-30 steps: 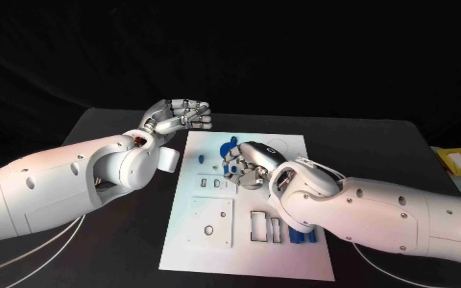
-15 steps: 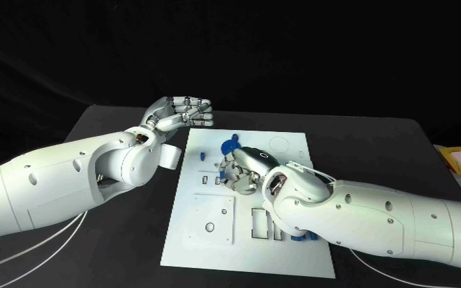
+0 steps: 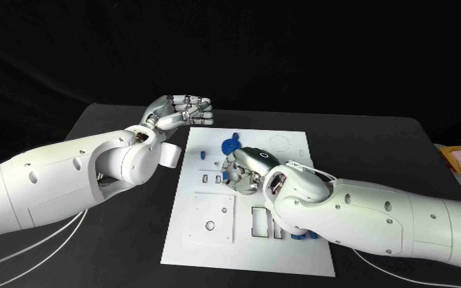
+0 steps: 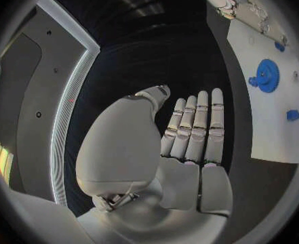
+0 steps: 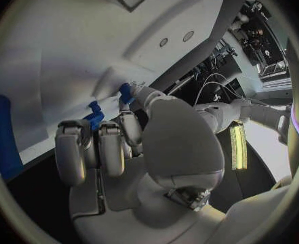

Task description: Assemble the parts on the task board

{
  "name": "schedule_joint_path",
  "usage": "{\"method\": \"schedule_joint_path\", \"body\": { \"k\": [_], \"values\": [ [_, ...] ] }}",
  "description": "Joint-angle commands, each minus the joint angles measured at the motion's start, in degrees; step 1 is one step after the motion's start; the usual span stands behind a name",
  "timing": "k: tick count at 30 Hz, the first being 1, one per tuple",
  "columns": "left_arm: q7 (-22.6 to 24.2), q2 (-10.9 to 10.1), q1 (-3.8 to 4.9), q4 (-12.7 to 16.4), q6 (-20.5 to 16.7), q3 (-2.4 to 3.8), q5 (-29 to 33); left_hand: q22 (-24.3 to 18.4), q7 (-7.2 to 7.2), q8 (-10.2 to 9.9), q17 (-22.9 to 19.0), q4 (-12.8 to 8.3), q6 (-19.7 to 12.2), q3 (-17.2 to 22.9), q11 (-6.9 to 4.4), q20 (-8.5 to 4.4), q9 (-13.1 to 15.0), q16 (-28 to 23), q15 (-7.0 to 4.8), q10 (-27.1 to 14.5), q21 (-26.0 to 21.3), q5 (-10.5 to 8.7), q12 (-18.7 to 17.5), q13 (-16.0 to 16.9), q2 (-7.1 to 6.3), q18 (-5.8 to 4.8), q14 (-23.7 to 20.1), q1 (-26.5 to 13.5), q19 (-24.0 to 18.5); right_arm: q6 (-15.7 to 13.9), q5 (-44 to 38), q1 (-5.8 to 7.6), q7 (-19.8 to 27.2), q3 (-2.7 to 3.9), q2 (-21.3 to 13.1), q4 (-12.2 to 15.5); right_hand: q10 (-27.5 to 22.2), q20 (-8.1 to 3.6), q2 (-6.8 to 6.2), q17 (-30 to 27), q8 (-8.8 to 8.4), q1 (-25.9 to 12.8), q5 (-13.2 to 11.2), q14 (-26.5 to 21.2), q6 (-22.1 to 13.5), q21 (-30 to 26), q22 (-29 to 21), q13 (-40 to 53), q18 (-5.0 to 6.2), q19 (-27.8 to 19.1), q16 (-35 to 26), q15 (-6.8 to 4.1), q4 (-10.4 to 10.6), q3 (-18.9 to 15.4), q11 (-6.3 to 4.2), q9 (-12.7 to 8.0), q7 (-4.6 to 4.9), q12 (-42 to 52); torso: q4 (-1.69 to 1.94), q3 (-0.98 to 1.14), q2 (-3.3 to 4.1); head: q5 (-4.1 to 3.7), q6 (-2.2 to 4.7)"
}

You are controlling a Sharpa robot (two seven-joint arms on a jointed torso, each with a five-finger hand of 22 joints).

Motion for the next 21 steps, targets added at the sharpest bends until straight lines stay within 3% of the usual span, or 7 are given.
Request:
{"method": "schedule_joint_path", "body": {
  "k": [1, 13, 21],
  "values": [
    [0.3, 0.1, 0.07, 0.1, 1.0, 0.04, 0.1, -0.1, 1.11, -0.2, 0.1, -0.2, -0.4, -0.1, -0.13, 0.15, 0.1, -0.2, 0.03, -0.3, 0.3, -0.28, -0.1, 0.0, -0.01, 0.63, -0.5, -0.6, -0.4, 1.6, -1.3, -0.12, -0.8, -0.03, 0.1, -0.2, -0.2, 0.17, -0.36, 8.9, 0.95, -0.5, -0.3, 4.8, 0.3, -0.3, 11.0, -0.2, -0.32, 2.3, -0.1, 0.29, 0.1, -0.3, 0.33, 2.5, 0.15, -0.3, 0.0, -0.03, 0.01, 0.02, -0.01],
    [0.2, 0.0, 0.07, 0.1, 1.0, 0.04, 0.1, -0.1, 1.11, -0.2, 0.1, -0.2, -0.4, -0.1, -0.13, 0.15, 0.1, -0.2, 0.03, -0.3, 0.3, -0.28, -0.1, 0.0, -0.01, 0.63, -0.5, -0.6, -0.4, 1.7, -1.3, -0.15, -1.0, -0.05, 0.3, -0.4, -0.8, 0.38, -1.52, 8.7, 0.52, -1.6, -0.8, 4.7, -0.5, -0.7, 10.7, -0.6, -0.22, 2.0, -0.2, 0.57, 0.5, -0.7, 0.68, 2.2, 0.58, -0.7, -0.02, -0.02, 0.01, 0.03, -0.19],
    [0.1, 0.0, 0.07, 0.0, 1.1, 0.04, 0.1, -0.1, 1.11, -0.2, 0.1, -0.2, -0.4, -0.1, -0.13, 0.15, 0.1, -0.2, 0.03, -0.3, 0.3, -0.28, -0.1, 0.0, -0.01, 0.63, -0.5, -0.6, -0.4, 1.2, -1.3, -0.15, -0.8, -0.05, 0.4, -0.4, -1.2, 0.82, -2.41, 8.6, -0.29, -2.5, -0.3, 4.7, -1.9, -0.9, 10.6, -0.9, -0.16, 1.8, -0.2, 1.14, 0.9, -1.2, 1.4, 1.8, 1.42, -1.0, -0.05, 0.01, -0.01, 0.0, -0.16]
  ]
}}
